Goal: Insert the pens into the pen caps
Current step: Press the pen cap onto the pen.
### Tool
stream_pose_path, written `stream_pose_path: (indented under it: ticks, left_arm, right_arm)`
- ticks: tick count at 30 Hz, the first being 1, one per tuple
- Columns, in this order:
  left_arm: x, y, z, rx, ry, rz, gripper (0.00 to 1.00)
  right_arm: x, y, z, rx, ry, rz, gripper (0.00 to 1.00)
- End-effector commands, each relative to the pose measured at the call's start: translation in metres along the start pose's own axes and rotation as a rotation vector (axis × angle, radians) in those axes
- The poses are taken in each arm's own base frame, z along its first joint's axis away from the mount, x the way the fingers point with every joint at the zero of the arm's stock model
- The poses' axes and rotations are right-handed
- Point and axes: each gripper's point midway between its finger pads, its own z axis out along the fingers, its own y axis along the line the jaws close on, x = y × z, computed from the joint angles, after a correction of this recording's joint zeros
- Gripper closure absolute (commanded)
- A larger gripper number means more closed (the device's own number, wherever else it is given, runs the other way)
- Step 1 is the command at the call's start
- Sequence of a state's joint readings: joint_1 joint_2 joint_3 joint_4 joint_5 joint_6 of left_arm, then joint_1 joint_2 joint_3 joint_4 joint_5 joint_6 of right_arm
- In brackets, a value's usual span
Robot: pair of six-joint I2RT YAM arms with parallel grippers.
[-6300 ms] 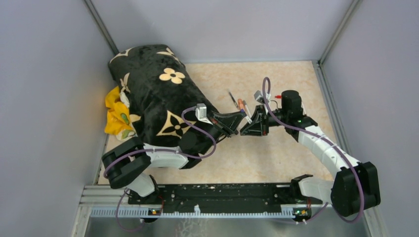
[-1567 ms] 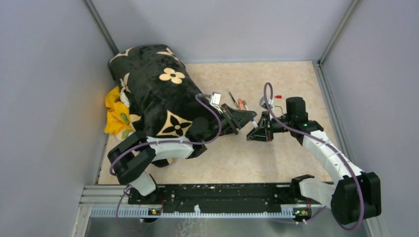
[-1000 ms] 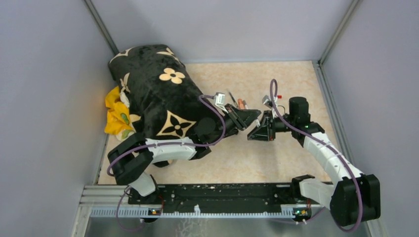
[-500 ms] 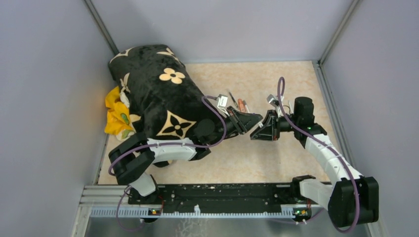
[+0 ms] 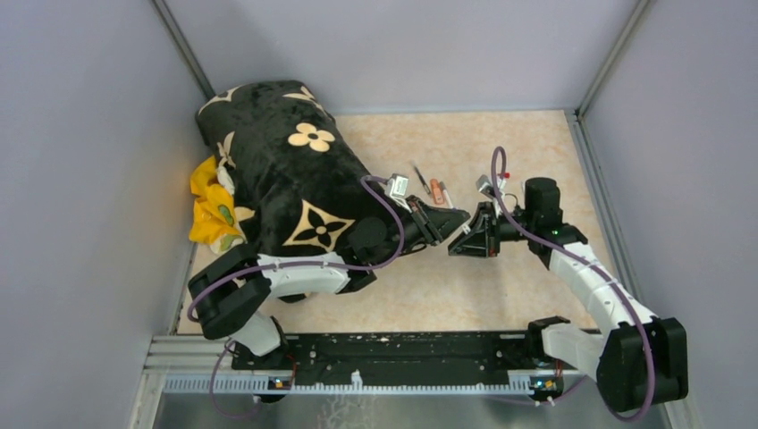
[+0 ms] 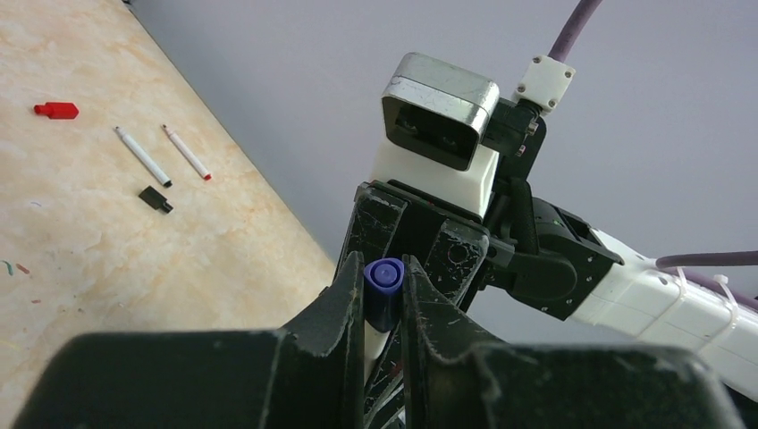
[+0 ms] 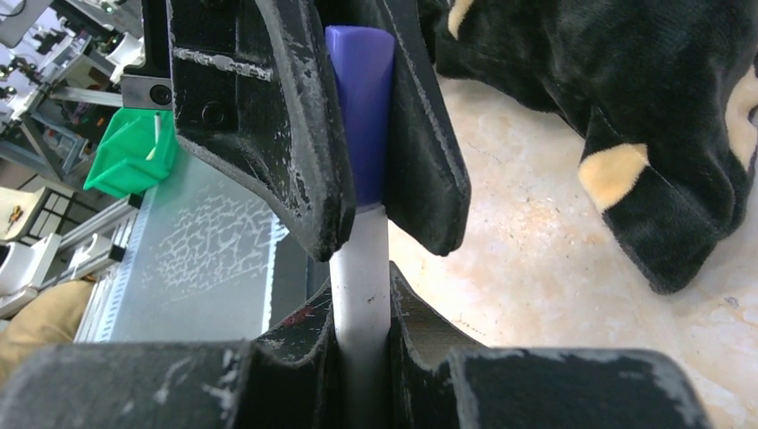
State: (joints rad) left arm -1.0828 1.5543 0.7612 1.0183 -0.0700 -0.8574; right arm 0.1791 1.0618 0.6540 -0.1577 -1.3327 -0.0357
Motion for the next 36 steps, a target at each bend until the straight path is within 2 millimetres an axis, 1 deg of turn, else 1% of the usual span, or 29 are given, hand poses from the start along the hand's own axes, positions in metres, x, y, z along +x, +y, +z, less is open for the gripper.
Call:
stream_pose_path:
  ticks: [1, 6, 11, 14, 16, 18, 19, 21, 25, 28, 30, 34, 36]
  left_arm:
    - [0.126, -0.033, -0.066, 0.139, 0.519, -0.068, 0.82]
    - [0.111, -0.035, -0.067, 0.158, 0.469, -0.049, 0.64]
    - [0.104, -0.032, -0.07, 0.141, 0.451, -0.009, 0.43]
    - [0.099, -0.029, -0.073, 0.125, 0.437, 0.016, 0.35]
    - [0.096, -0.026, -0.076, 0.111, 0.427, 0.035, 0.32]
    - [0.091, -0.023, -0.08, 0.101, 0.414, 0.057, 0.29]
    - [0.087, -0.023, -0.081, 0.101, 0.401, 0.066, 0.28]
    - [0.077, -0.018, -0.085, 0.083, 0.365, 0.093, 0.26]
    - [0.049, -0.015, -0.084, 0.069, 0.289, 0.132, 0.25]
    - [0.027, -0.021, -0.076, 0.087, 0.222, 0.153, 0.26]
    - [0.017, -0.026, -0.068, 0.105, 0.189, 0.164, 0.28]
    - [0.004, -0.038, -0.05, 0.15, 0.14, 0.177, 0.32]
    - [-0.002, -0.039, -0.042, 0.154, 0.116, 0.176, 0.34]
  right_arm:
    - [-0.07, -0.021, -0.002, 0.115, -0.089, -0.349, 1.0]
    - [-0.067, -0.019, -0.001, 0.097, -0.085, -0.343, 1.0]
    - [-0.066, -0.018, -0.001, 0.087, -0.081, -0.342, 1.0]
    - [-0.066, -0.017, -0.001, 0.078, -0.08, -0.342, 1.0]
    - [-0.065, -0.015, 0.0, 0.069, -0.079, -0.342, 1.0]
    - [-0.065, -0.014, 0.0, 0.061, -0.079, -0.343, 1.0]
    - [-0.065, -0.013, 0.0, 0.055, -0.078, -0.343, 1.0]
    - [-0.064, -0.01, 0.0, 0.038, -0.077, -0.345, 1.0]
    - [-0.062, -0.006, 0.0, 0.01, -0.073, -0.346, 1.0]
    - [-0.061, -0.005, 0.001, 0.002, -0.072, -0.343, 1.0]
    - [-0.06, -0.006, 0.001, 0.001, -0.071, -0.341, 1.0]
    - [-0.059, -0.006, 0.001, -0.004, -0.07, -0.335, 1.0]
    - [-0.059, -0.006, 0.001, -0.007, -0.069, -0.335, 1.0]
